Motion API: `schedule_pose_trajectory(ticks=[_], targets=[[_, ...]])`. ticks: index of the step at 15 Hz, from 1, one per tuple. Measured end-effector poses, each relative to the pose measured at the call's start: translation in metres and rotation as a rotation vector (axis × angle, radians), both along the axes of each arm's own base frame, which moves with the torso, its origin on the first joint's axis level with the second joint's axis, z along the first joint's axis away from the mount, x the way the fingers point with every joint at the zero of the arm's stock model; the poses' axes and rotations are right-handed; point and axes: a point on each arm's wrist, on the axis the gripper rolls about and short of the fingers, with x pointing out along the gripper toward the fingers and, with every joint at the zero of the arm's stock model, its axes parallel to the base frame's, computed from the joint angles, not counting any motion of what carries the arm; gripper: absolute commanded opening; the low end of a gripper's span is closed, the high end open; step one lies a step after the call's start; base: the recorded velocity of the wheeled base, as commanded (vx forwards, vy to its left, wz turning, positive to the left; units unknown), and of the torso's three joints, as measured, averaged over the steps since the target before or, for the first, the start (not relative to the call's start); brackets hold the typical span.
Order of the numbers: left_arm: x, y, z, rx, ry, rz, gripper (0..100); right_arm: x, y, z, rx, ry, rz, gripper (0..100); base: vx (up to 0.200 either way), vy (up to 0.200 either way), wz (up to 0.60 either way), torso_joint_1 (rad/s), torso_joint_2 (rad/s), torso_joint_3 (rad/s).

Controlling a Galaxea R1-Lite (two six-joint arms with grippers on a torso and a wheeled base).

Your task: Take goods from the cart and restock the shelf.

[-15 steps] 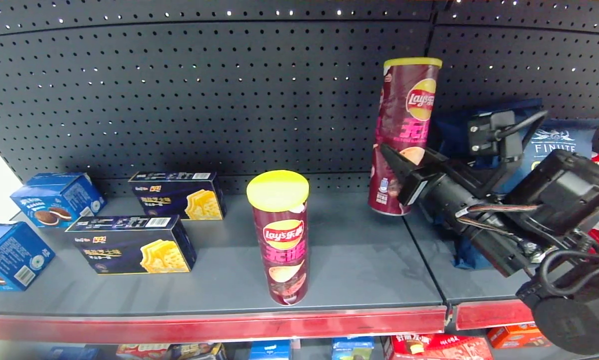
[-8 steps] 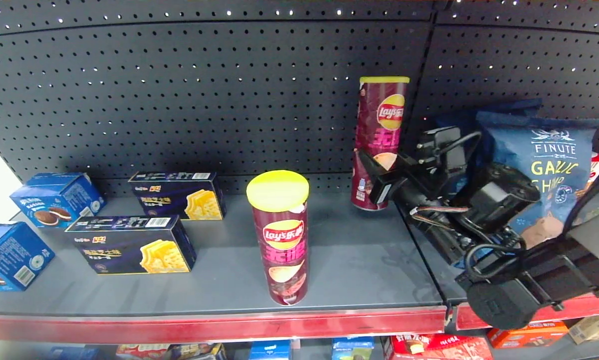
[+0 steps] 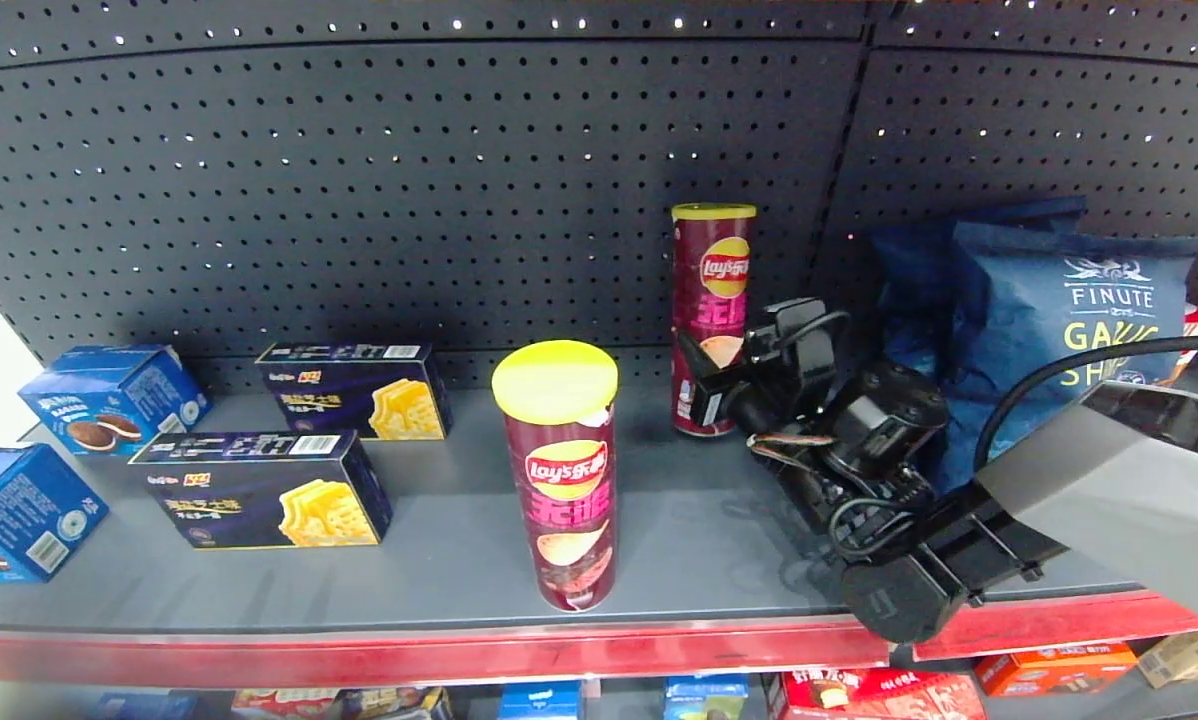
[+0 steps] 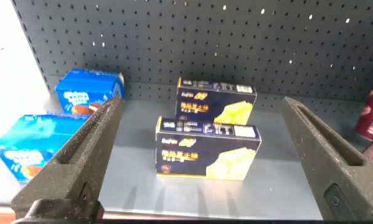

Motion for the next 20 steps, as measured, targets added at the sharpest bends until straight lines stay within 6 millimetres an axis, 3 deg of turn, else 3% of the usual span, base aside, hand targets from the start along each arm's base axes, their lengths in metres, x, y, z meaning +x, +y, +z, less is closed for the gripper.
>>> schedule_pose_trajectory(ticks=[4,10,20], targets=[[-0.003,-0.001,-0.003,0.0,-0.002,0.0,100,-0.008,0.023,-0.008,-0.002,0.008,0.043,0,0.0,0.0,0.0,0.0,0.0,0.0],[-0.005,-0.002,-0.003,0.003,-0.007,-0.002,100,-0.01,0.04,-0.022,-0.015,0.025,0.075,0,0.0,0.0,0.0,0.0,0.0,0.0],[-0.007,-0.003,-0.003,0.004,-0.01,-0.006,100,-0.012,0.042,-0.032,-0.03,0.052,0.072,0,0.0,0.0,0.0,0.0,0.0,0.0]])
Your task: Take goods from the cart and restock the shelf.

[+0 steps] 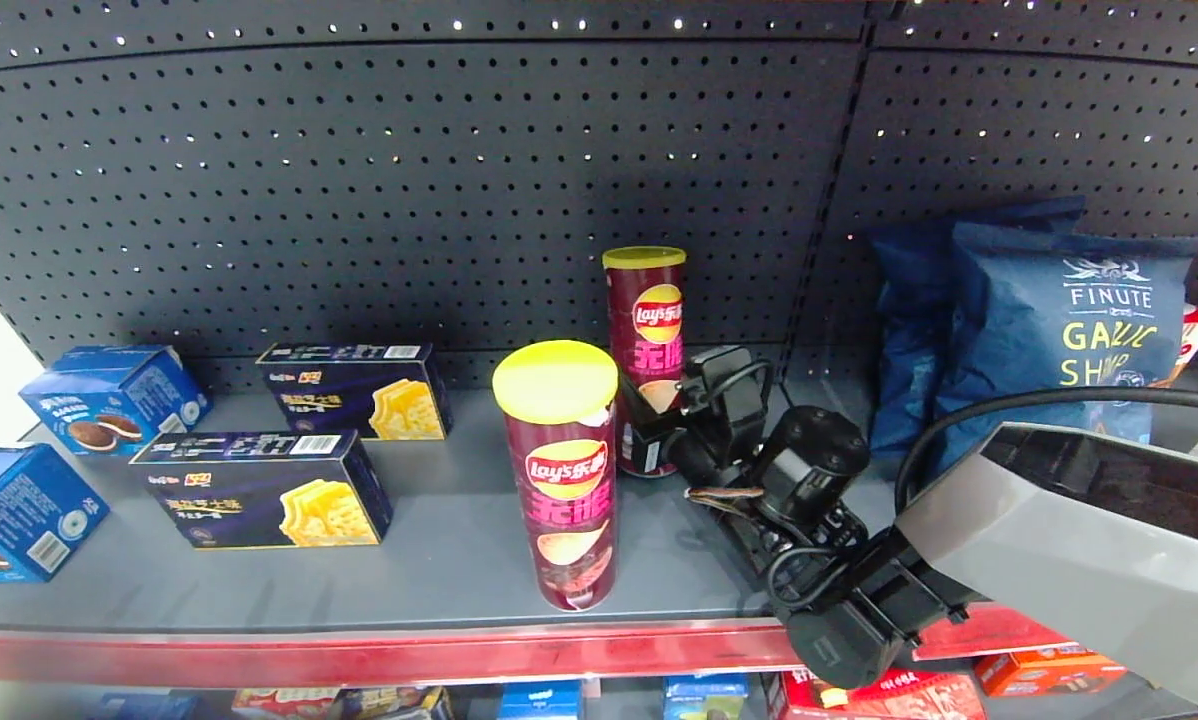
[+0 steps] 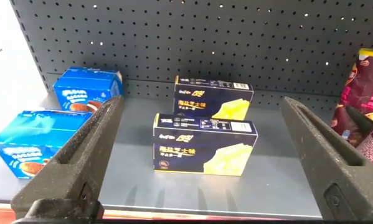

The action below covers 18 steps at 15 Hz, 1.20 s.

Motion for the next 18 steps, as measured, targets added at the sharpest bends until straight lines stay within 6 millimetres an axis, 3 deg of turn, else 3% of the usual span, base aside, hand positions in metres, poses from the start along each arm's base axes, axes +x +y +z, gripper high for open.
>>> schedule_pose_trajectory(ticks=[10,18], targets=[[0.0,0.0,-0.001,-0.001,0.003,-0.003,100,0.009,0.001,-0.003,0.005,-0.006,-0.012,0,0.0,0.0,0.0,0.0,0.0,0.0],[0.0,0.0,-0.006,-0.005,0.013,-0.004,100,0.004,0.001,0.007,0.005,-0.026,-0.015,0,0.0,0.0,0.0,0.0,0.0,0.0]])
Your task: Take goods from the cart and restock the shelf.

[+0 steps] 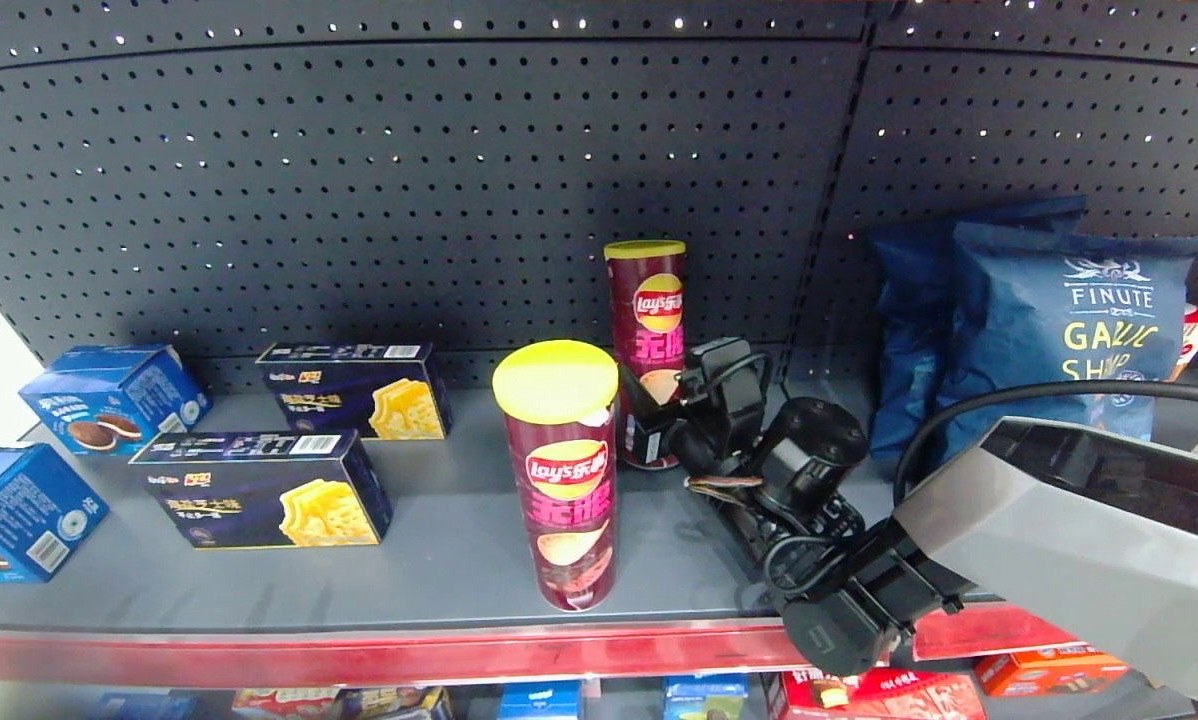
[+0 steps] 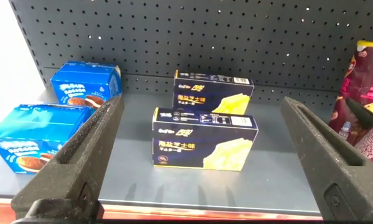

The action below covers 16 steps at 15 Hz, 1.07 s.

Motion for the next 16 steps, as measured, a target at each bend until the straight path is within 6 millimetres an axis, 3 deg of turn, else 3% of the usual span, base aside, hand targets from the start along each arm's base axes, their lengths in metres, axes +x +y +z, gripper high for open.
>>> schedule_pose_trajectory(ticks=[10,11,16], targets=[[-0.0009,-0.0005,-0.0007,0.0,-0.001,-0.002,100,-0.0012,0.0027,0.0011,0.005,-0.007,-0.004,0,0.0,0.0,0.0,0.0,0.0,0.0],[-0.0009,-0.0005,-0.0007,0.001,-0.001,-0.004,100,-0.0009,0.003,0.001,0.006,-0.007,-0.005,100,0.0,0.0,0.0,0.0,0.0,0.0],[-0.0007,-0.0004,-0.0022,-0.001,0.005,-0.004,100,0.0001,0.003,0.0012,0.003,-0.013,-0.011,100,0.0,0.0,0.0,0.0,0.0,0.0]])
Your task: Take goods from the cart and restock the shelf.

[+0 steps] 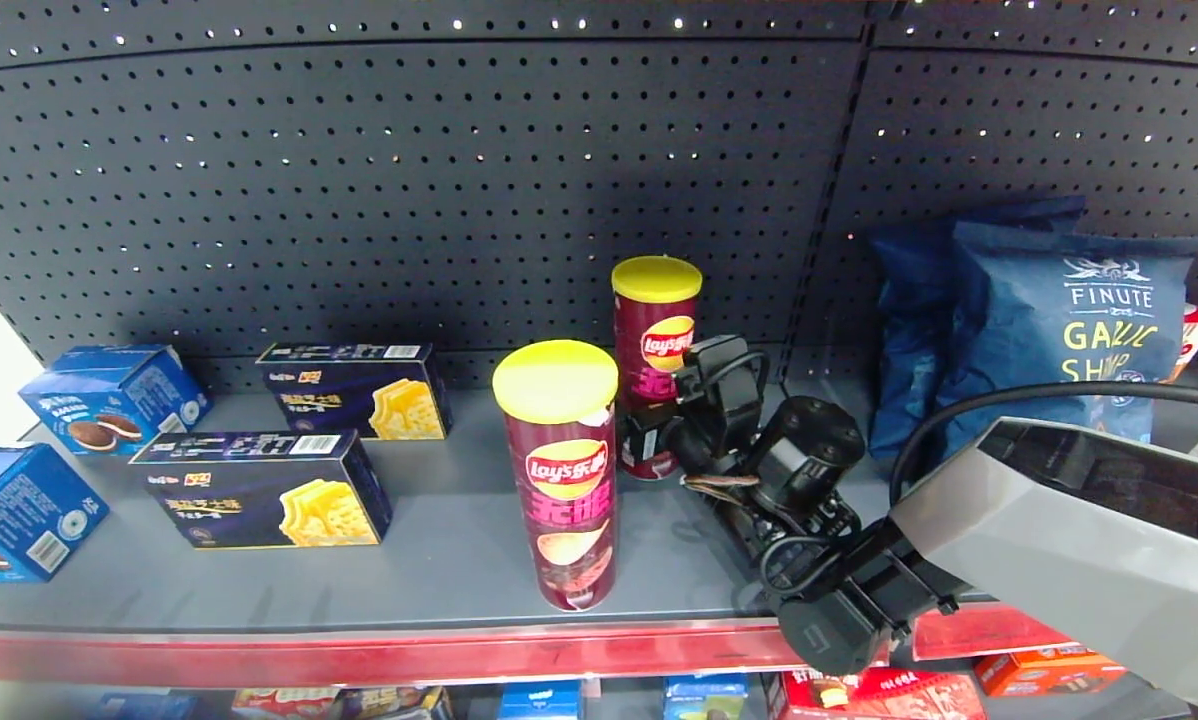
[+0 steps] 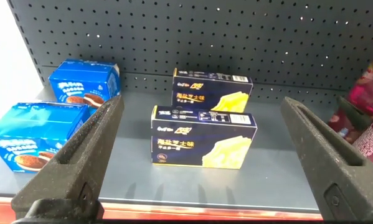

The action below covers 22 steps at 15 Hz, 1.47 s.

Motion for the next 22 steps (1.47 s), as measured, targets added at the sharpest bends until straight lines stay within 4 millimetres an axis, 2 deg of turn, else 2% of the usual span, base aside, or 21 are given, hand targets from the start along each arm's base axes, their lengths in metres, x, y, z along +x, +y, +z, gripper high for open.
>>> schedule_pose_trajectory(ticks=[6,11,15,19,22], targets=[[0.0,0.0,-0.001,-0.001,0.003,0.0,100,-0.001,-0.001,0.002,0.006,0.004,-0.017,100,0.0,0.0,0.0,0.0,0.0,0.0],[0.0,0.0,-0.002,-0.002,0.006,0.001,100,-0.012,-0.012,0.014,0.014,0.007,-0.024,100,0.0,0.0,0.0,0.0,0.0,0.0],[0.0,0.0,-0.002,-0.002,0.004,0.001,100,-0.033,-0.021,0.022,0.01,0.034,0.0,100,0.0,0.0,0.0,0.0,0.0,0.0],[0.0,0.0,-0.001,0.0,0.001,0.001,100,-0.059,-0.03,0.02,-0.008,0.088,0.037,100,0.0,0.0,0.0,0.0,0.0,0.0],[0.0,0.0,-0.001,0.0,0.001,0.001,100,-0.068,-0.039,0.023,0.0,0.109,0.029,100,0.0,0.0,0.0,0.0,0.0,0.0]])
